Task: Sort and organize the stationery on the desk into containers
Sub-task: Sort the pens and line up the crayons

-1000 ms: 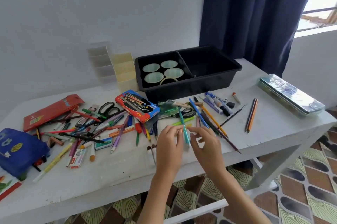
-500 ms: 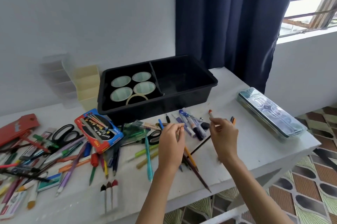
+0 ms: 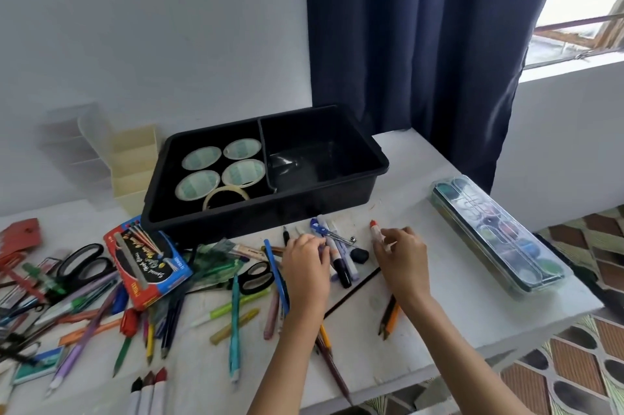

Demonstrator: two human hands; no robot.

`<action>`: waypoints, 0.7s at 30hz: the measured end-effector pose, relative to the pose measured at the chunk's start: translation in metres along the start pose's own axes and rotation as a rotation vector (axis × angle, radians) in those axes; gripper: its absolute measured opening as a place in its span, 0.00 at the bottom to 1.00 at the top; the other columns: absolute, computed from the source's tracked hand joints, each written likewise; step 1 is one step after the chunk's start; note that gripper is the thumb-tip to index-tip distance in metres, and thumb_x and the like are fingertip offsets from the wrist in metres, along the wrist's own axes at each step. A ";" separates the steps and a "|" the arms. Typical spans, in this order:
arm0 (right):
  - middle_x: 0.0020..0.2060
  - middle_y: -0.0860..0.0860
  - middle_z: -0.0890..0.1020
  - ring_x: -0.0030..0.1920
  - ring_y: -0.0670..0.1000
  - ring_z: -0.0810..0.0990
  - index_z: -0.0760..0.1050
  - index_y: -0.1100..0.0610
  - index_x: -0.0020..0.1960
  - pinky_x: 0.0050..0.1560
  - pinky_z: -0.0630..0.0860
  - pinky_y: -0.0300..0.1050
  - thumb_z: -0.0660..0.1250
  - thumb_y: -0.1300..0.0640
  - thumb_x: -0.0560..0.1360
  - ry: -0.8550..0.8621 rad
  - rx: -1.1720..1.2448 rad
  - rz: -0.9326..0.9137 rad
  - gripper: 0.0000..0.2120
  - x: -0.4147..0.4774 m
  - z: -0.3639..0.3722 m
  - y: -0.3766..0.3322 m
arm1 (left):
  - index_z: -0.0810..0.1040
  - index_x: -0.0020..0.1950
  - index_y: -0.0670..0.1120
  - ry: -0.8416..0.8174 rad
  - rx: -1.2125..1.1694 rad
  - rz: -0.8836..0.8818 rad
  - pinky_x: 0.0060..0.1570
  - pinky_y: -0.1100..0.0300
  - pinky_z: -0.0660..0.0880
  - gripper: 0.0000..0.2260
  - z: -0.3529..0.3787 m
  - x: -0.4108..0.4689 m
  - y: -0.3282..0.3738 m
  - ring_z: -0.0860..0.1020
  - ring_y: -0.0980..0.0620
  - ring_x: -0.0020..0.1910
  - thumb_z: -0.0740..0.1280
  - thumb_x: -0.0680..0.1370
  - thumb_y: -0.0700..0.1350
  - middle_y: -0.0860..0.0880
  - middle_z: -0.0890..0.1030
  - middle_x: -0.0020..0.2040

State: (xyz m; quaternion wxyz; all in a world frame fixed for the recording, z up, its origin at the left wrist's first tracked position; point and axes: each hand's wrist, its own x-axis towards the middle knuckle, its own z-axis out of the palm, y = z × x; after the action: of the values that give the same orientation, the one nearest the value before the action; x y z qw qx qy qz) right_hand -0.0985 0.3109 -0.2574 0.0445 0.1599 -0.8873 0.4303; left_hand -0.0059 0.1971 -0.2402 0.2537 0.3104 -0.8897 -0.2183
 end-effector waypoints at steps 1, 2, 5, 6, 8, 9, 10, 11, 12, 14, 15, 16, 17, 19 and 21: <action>0.44 0.55 0.77 0.45 0.57 0.77 0.81 0.62 0.52 0.45 0.75 0.49 0.68 0.58 0.75 -0.006 -0.006 -0.008 0.09 0.001 0.001 0.001 | 0.81 0.55 0.43 0.013 0.020 -0.007 0.54 0.57 0.70 0.09 0.001 0.001 0.001 0.75 0.49 0.53 0.66 0.77 0.42 0.47 0.81 0.52; 0.44 0.55 0.77 0.45 0.57 0.77 0.81 0.62 0.52 0.45 0.75 0.49 0.68 0.59 0.74 -0.012 -0.014 -0.018 0.09 0.001 0.001 0.002 | 0.81 0.56 0.44 0.024 0.039 -0.019 0.53 0.57 0.69 0.09 0.002 0.002 0.003 0.74 0.49 0.53 0.66 0.77 0.42 0.48 0.81 0.52; 0.44 0.55 0.77 0.46 0.56 0.76 0.81 0.60 0.54 0.46 0.75 0.48 0.69 0.61 0.73 -0.032 -0.025 -0.030 0.10 0.003 0.000 0.003 | 0.79 0.60 0.45 0.022 0.090 -0.065 0.55 0.59 0.66 0.11 0.004 0.007 0.007 0.73 0.51 0.56 0.64 0.78 0.45 0.50 0.80 0.55; 0.45 0.54 0.78 0.46 0.55 0.76 0.81 0.60 0.55 0.46 0.74 0.47 0.69 0.61 0.73 -0.030 -0.015 -0.029 0.11 0.002 -0.001 0.002 | 0.78 0.61 0.46 0.009 0.107 -0.080 0.55 0.60 0.66 0.13 0.005 0.009 0.007 0.72 0.51 0.57 0.64 0.78 0.46 0.50 0.80 0.57; 0.44 0.53 0.78 0.44 0.53 0.77 0.81 0.59 0.54 0.46 0.76 0.46 0.70 0.61 0.73 -0.011 0.027 -0.045 0.11 0.000 -0.003 0.001 | 0.75 0.64 0.48 -0.018 0.153 -0.102 0.57 0.60 0.65 0.15 0.006 0.012 0.007 0.70 0.52 0.60 0.64 0.78 0.48 0.52 0.78 0.59; 0.43 0.52 0.78 0.43 0.52 0.77 0.81 0.59 0.54 0.45 0.77 0.46 0.70 0.62 0.73 0.000 0.055 -0.059 0.10 -0.002 -0.004 0.000 | 0.74 0.65 0.49 -0.025 0.182 -0.108 0.58 0.59 0.65 0.15 0.007 0.013 0.007 0.70 0.52 0.61 0.64 0.78 0.48 0.52 0.78 0.59; 0.43 0.52 0.77 0.41 0.51 0.77 0.82 0.60 0.53 0.44 0.78 0.45 0.70 0.62 0.72 0.008 0.087 -0.072 0.10 -0.004 -0.005 -0.001 | 0.74 0.65 0.50 -0.026 0.206 -0.114 0.58 0.59 0.65 0.15 0.008 0.014 0.008 0.69 0.52 0.61 0.64 0.78 0.49 0.52 0.77 0.60; 0.42 0.52 0.77 0.39 0.50 0.77 0.82 0.60 0.52 0.43 0.78 0.43 0.70 0.63 0.72 0.015 0.120 -0.087 0.09 -0.005 -0.006 -0.002 | 0.74 0.65 0.50 -0.024 0.220 -0.122 0.58 0.58 0.65 0.15 0.009 0.016 0.010 0.69 0.52 0.61 0.64 0.78 0.49 0.52 0.78 0.59; 0.41 0.52 0.77 0.38 0.48 0.77 0.82 0.60 0.52 0.43 0.78 0.39 0.71 0.64 0.72 0.025 0.152 -0.101 0.09 -0.007 -0.007 -0.003 | 0.75 0.64 0.49 -0.016 0.222 -0.127 0.58 0.58 0.65 0.14 0.009 0.017 0.012 0.69 0.51 0.61 0.64 0.78 0.48 0.52 0.78 0.59; 0.40 0.52 0.77 0.37 0.43 0.75 0.82 0.61 0.51 0.40 0.74 0.30 0.71 0.65 0.72 0.050 0.209 -0.114 0.08 -0.010 -0.008 -0.006 | 0.77 0.62 0.47 0.009 0.188 -0.128 0.58 0.57 0.65 0.13 0.010 0.017 0.015 0.71 0.51 0.59 0.64 0.78 0.46 0.51 0.80 0.56; 0.40 0.52 0.77 0.36 0.42 0.75 0.82 0.62 0.50 0.39 0.73 0.28 0.71 0.65 0.72 0.057 0.235 -0.111 0.08 -0.012 -0.009 -0.007 | 0.78 0.60 0.46 0.032 0.151 -0.124 0.57 0.57 0.65 0.11 0.010 0.016 0.016 0.72 0.50 0.57 0.64 0.78 0.44 0.50 0.81 0.54; 0.40 0.52 0.78 0.36 0.42 0.75 0.82 0.62 0.50 0.40 0.73 0.27 0.71 0.65 0.72 0.060 0.260 -0.108 0.08 -0.014 -0.010 -0.010 | 0.79 0.58 0.45 0.061 0.106 -0.123 0.55 0.56 0.67 0.10 0.009 0.014 0.017 0.74 0.50 0.55 0.64 0.78 0.42 0.49 0.81 0.52; 0.40 0.52 0.78 0.36 0.42 0.75 0.82 0.63 0.50 0.40 0.73 0.26 0.71 0.65 0.72 0.062 0.285 -0.110 0.08 -0.016 -0.011 -0.013 | 0.81 0.56 0.44 0.092 0.051 -0.128 0.53 0.56 0.69 0.09 0.008 0.013 0.016 0.76 0.50 0.52 0.64 0.77 0.41 0.48 0.82 0.50; 0.40 0.52 0.79 0.37 0.42 0.76 0.82 0.63 0.51 0.41 0.73 0.25 0.70 0.66 0.72 0.074 0.331 -0.117 0.08 -0.020 -0.012 -0.019 | 0.81 0.54 0.42 0.148 -0.074 -0.142 0.48 0.57 0.73 0.09 0.004 0.008 0.015 0.78 0.50 0.48 0.64 0.77 0.39 0.46 0.82 0.47; 0.40 0.52 0.79 0.37 0.43 0.77 0.82 0.63 0.51 0.41 0.73 0.25 0.70 0.66 0.72 0.080 0.376 -0.117 0.08 -0.024 -0.011 -0.024 | 0.81 0.56 0.41 0.172 -0.193 -0.154 0.45 0.64 0.73 0.10 -0.003 0.003 0.014 0.78 0.51 0.47 0.63 0.78 0.39 0.46 0.81 0.49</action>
State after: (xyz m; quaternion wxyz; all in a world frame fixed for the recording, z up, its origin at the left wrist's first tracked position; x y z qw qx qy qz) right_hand -0.0685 0.3118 -0.2373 0.0739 0.1995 -0.7782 0.5909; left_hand -0.0126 0.2042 -0.2293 0.3402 0.3694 -0.8132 -0.2942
